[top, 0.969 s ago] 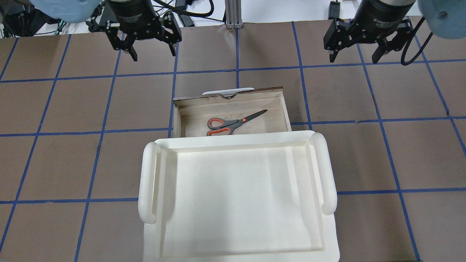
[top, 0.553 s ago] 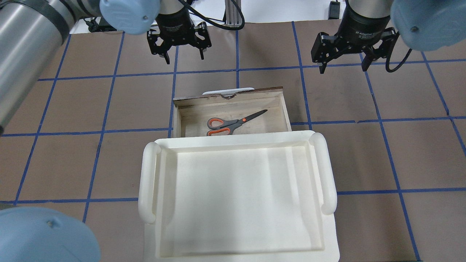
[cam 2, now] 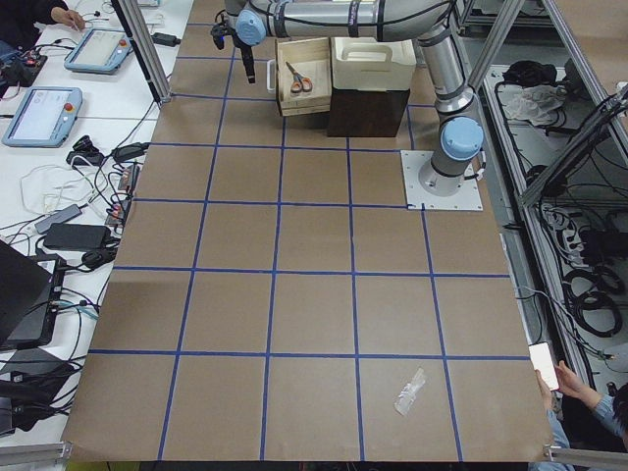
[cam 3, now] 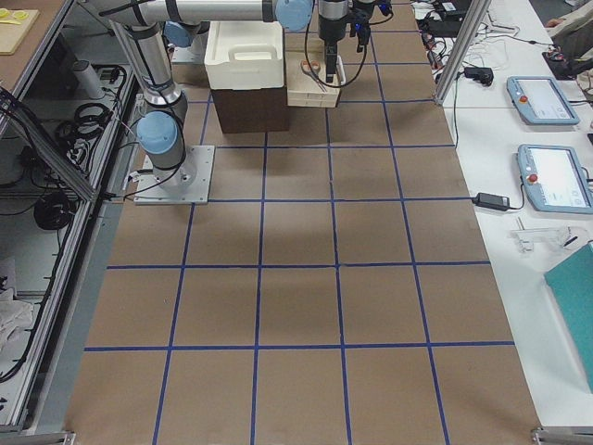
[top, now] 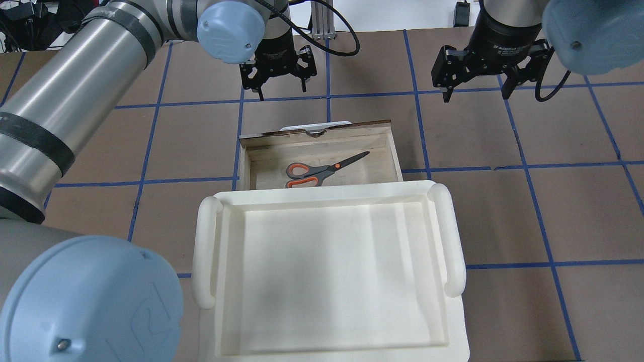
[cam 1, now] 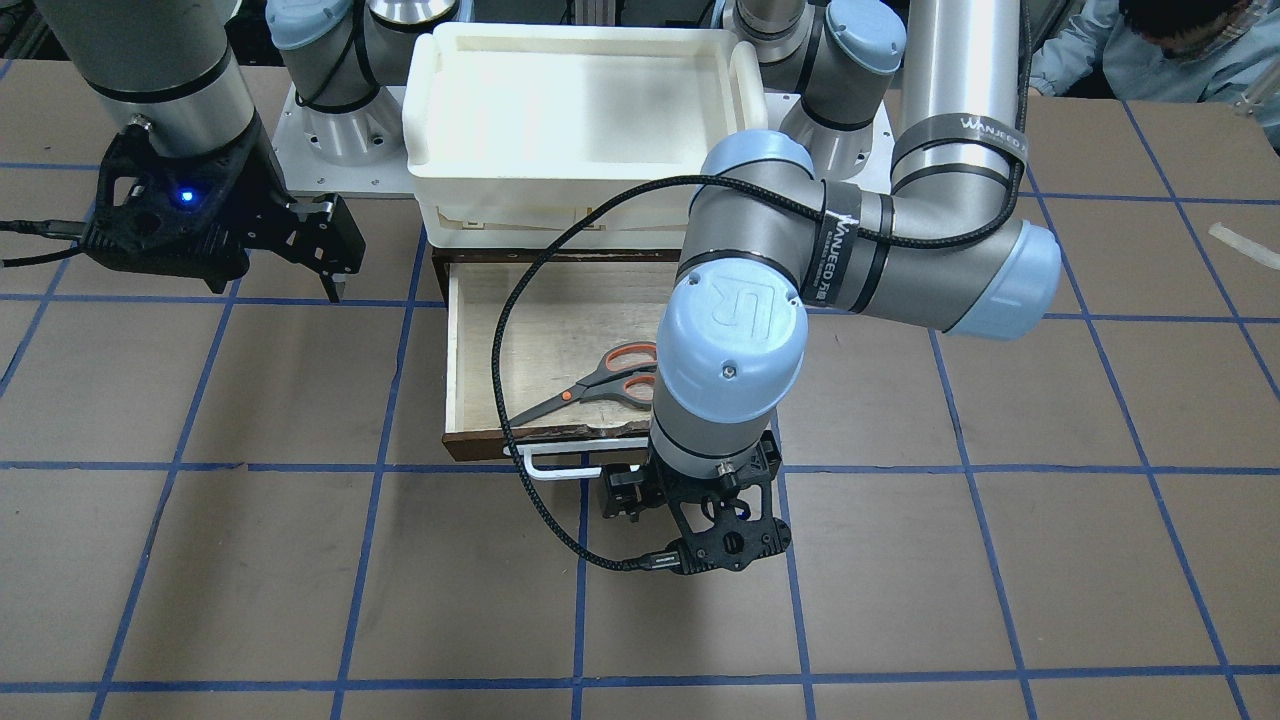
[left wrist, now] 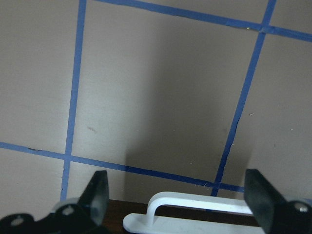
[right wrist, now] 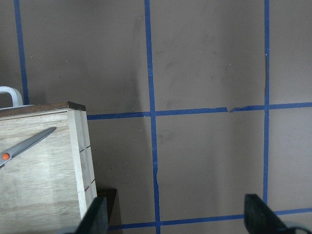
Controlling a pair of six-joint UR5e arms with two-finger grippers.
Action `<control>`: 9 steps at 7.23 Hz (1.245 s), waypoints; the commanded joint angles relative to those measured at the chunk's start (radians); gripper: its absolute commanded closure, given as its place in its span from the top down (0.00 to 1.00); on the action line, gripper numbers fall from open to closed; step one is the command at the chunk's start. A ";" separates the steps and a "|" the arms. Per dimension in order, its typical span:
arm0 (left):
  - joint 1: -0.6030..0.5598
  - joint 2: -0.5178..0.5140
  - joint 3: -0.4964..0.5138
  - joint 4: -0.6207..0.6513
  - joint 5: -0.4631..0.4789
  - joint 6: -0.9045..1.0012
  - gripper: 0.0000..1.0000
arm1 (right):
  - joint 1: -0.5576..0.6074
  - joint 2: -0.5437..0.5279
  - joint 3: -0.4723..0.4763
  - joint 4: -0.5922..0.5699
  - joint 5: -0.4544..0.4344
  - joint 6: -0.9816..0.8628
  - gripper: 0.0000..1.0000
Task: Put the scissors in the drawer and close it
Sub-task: 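Move the left gripper over the drawer front near its white handle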
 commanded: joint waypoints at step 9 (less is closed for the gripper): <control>-0.060 -0.139 0.026 -0.100 -0.092 -0.022 1.00 | -0.002 -0.001 0.000 -0.024 -0.006 0.012 1.00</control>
